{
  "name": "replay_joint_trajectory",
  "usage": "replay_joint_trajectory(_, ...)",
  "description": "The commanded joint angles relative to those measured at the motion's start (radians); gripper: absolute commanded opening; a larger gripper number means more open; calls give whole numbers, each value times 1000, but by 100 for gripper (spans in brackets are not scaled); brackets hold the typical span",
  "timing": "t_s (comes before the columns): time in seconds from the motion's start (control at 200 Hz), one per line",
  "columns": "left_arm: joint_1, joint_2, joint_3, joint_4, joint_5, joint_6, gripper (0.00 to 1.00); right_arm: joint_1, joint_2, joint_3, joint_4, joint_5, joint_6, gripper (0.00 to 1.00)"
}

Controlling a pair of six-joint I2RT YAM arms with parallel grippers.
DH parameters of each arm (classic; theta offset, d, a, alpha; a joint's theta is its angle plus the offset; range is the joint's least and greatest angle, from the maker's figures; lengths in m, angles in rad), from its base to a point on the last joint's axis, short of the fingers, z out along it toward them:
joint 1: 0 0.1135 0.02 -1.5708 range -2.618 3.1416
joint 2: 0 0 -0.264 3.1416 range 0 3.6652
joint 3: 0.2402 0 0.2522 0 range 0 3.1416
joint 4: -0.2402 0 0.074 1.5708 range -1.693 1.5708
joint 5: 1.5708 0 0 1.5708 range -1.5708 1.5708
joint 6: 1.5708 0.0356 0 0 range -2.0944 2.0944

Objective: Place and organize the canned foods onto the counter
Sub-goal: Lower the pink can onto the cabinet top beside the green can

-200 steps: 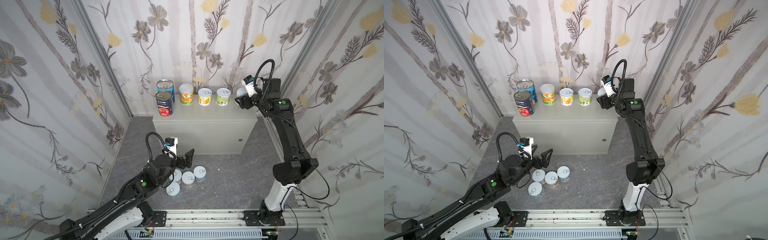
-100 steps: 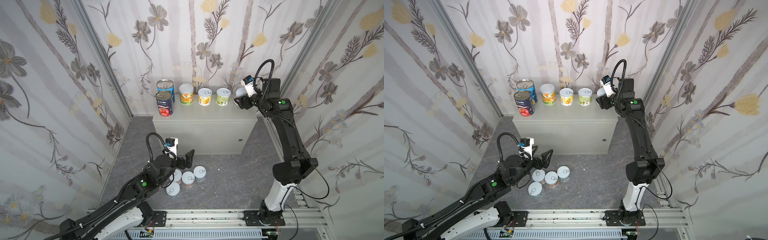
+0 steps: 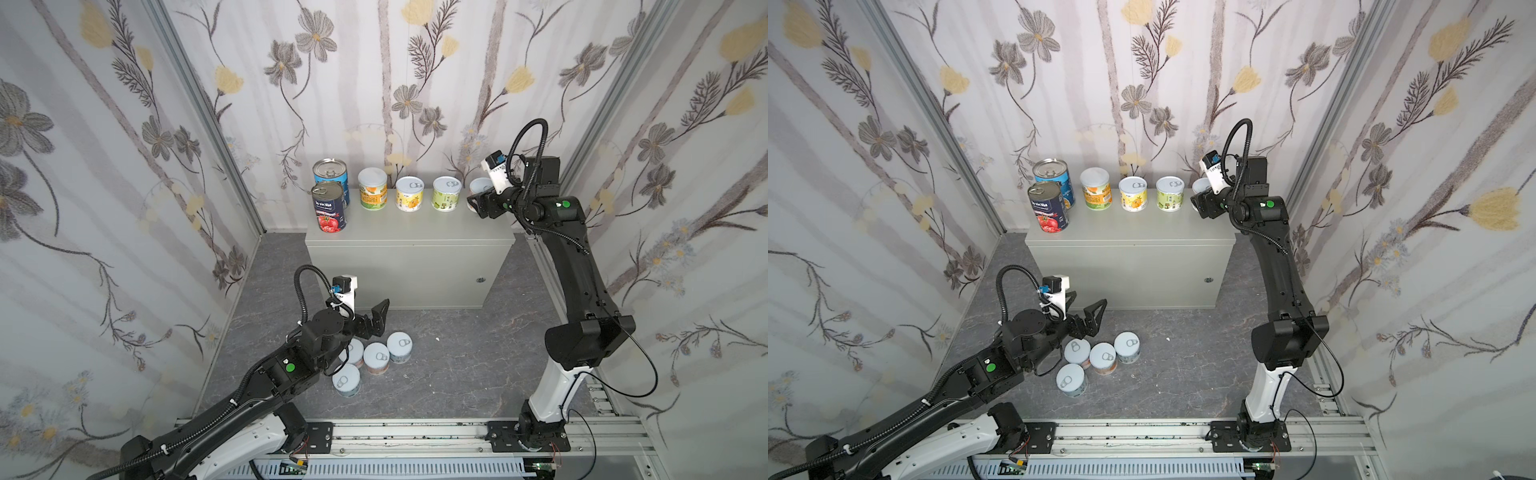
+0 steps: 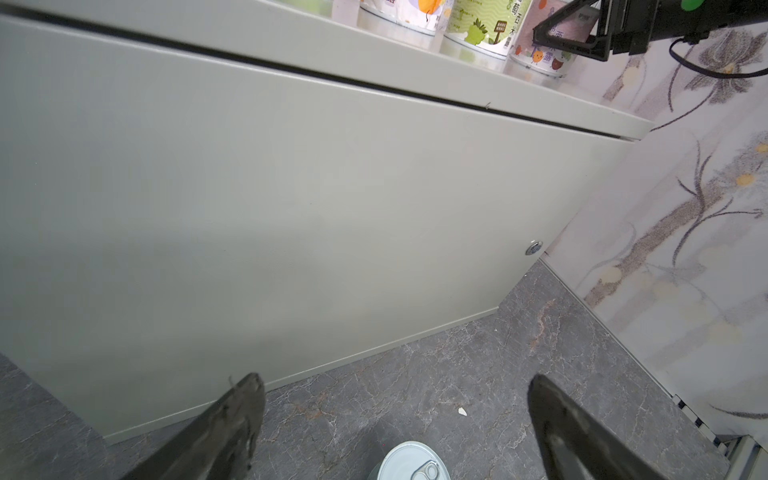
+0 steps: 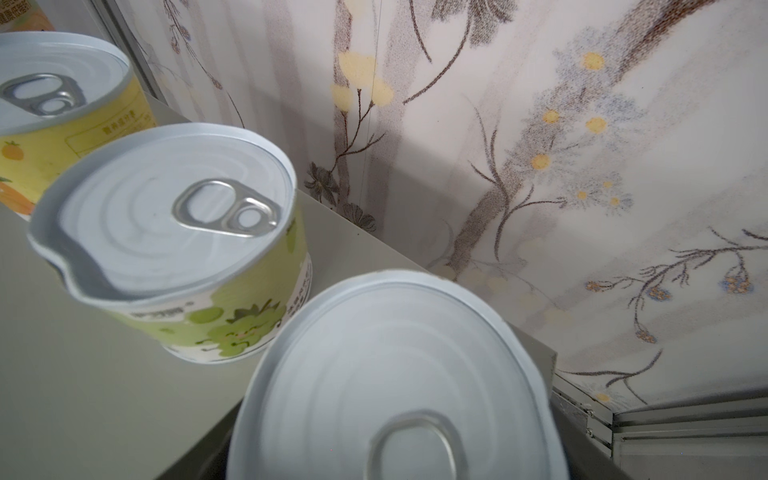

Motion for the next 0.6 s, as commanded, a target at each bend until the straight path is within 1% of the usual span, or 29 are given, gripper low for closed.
replay_joint_trajectory(0.0, 0, -6, -4, 30, -12, 11, 100, 1, 0, 6, 46, -19, -4, 81)
replay_joint_trajectory(0.225, 1, -8, -4, 34, -13, 15, 100, 2, -15, 4, 53, 23, 18, 82)
replay_joint_trajectory(0.475, 0, -4, -6, 41, -14, 25, 100, 1, -57, -33, 52, 3, 26, 89)
replay_joint_trajectory(0.595, 0, 0, -6, 45, -13, 31, 100, 1, -100, -104, 97, -1, 43, 91)
